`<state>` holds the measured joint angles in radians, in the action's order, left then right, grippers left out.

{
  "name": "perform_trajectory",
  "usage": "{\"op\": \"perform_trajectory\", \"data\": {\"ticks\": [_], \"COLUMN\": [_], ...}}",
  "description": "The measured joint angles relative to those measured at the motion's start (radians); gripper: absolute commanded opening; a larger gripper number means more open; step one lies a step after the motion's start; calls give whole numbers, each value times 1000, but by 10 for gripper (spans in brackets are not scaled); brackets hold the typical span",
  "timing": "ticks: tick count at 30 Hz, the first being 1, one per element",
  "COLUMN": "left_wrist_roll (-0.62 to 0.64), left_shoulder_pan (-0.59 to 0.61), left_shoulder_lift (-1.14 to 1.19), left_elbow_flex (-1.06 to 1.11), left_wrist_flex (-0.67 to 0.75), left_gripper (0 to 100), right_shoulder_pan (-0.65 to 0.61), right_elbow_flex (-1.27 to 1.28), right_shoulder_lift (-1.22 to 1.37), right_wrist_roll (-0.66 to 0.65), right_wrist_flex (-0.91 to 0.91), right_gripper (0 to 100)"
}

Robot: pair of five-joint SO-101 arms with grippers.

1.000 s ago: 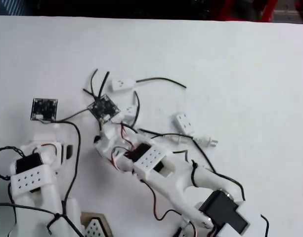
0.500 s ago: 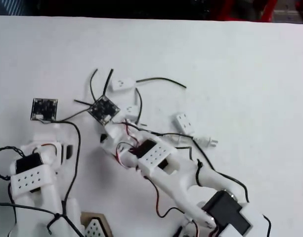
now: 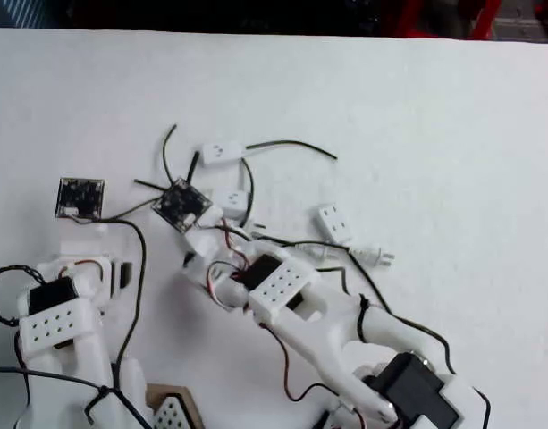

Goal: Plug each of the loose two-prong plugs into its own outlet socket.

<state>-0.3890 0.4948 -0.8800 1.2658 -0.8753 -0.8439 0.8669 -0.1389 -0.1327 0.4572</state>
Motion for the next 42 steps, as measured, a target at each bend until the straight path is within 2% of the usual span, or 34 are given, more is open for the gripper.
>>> {"op": "perform_trajectory", "data": {"ticks": [14, 21, 29, 39, 42], "left_wrist_roll": [0, 0, 0, 0, 0], "left_shoulder_pan": [0, 0, 0, 0, 0], "left_shoulder_lift": [0, 0, 0, 0, 0], "left_elbow_flex": [0, 0, 0, 0, 0], "left_wrist_flex": [0, 23, 23, 23, 23], "left_gripper": [253, 253, 253, 252, 252], "right_shoulder_pan": [0, 3, 3, 3, 0], "right_elbow_flex": [-49, -18, 160, 173, 169], "right_shoulder_lift": [-11, -158, -207, -184, -164], "right_wrist_roll": [2, 109, 123, 123, 84], "right_wrist_flex": [38, 52, -199, -235, -241], "right_gripper": [17, 17, 17, 17, 17]}}
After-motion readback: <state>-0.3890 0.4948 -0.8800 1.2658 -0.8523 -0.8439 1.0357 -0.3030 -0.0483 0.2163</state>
